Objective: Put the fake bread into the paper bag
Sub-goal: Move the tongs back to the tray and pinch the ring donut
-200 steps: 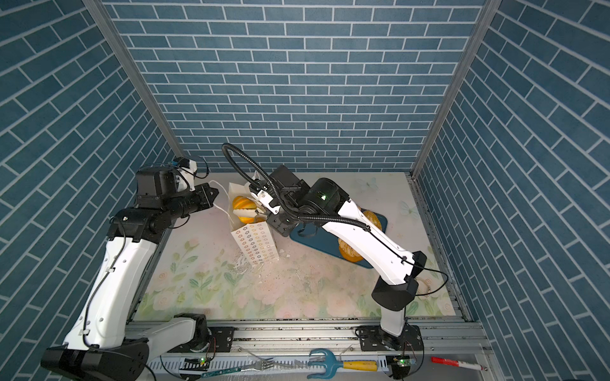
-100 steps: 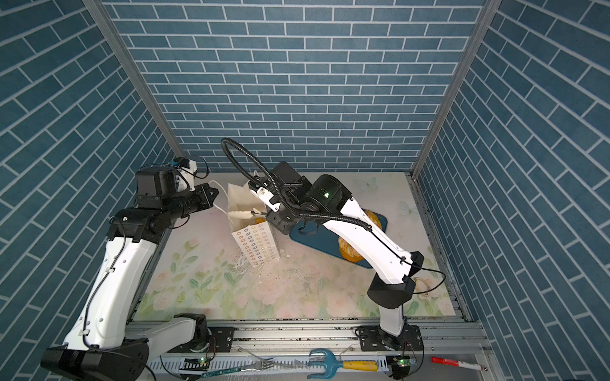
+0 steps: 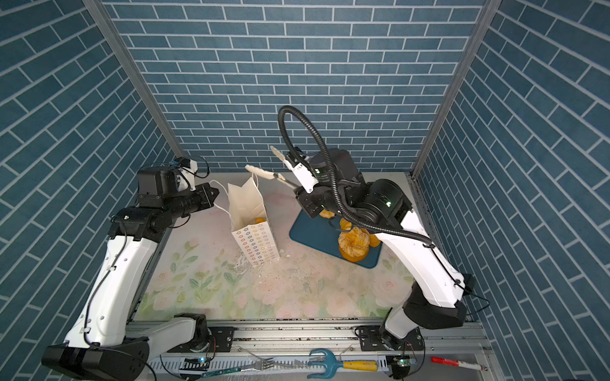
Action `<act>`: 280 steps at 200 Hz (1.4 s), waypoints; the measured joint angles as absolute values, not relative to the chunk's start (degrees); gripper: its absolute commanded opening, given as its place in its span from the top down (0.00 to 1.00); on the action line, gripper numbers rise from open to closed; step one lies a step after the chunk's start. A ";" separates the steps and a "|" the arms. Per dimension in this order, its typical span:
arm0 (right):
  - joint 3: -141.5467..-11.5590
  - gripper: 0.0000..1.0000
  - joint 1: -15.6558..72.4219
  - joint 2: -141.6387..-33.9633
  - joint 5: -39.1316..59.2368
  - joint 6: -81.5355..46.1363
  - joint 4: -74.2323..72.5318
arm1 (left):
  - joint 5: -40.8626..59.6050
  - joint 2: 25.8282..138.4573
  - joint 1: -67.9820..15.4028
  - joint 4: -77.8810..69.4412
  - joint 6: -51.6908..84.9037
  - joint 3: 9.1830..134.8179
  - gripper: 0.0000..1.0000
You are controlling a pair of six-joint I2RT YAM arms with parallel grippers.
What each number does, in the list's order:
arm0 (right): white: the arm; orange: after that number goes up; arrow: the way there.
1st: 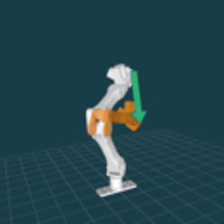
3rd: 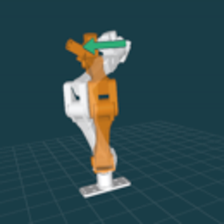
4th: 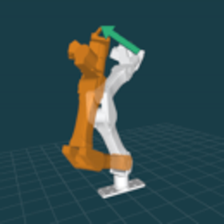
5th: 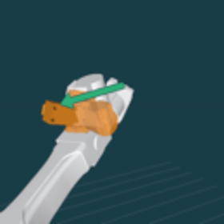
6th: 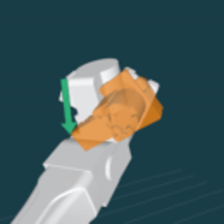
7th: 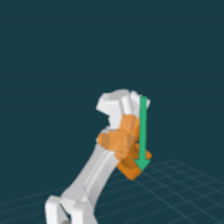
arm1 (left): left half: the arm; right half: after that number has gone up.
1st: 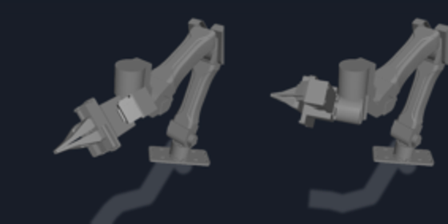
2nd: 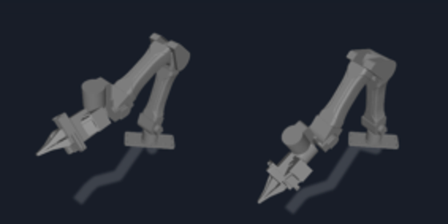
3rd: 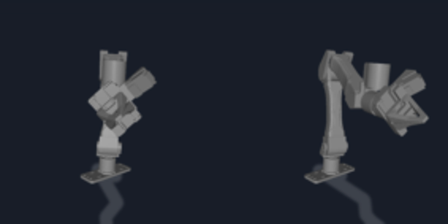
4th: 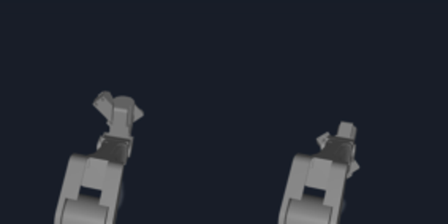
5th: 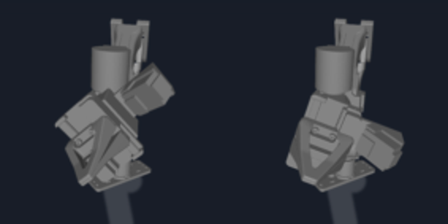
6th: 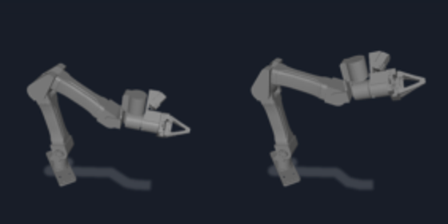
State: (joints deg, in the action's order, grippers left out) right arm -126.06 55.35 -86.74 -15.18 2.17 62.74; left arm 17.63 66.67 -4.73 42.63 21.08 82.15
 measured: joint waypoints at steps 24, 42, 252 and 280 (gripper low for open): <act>-122.54 0.59 50.52 -83.26 -18.50 0.40 60.97 | 17.63 66.81 -4.73 42.63 21.08 82.15 1.00; -120.84 0.59 46.57 -82.78 -20.38 -1.37 61.17 | 17.61 66.96 -4.73 42.63 21.08 82.15 1.00; -110.43 0.59 29.36 -110.37 -4.03 -4.19 66.65 | 17.41 67.57 -4.73 43.00 21.08 82.67 1.00; -110.37 0.60 29.08 -111.63 -3.03 -3.95 66.48 | 17.34 67.57 -4.73 43.00 21.08 82.67 1.00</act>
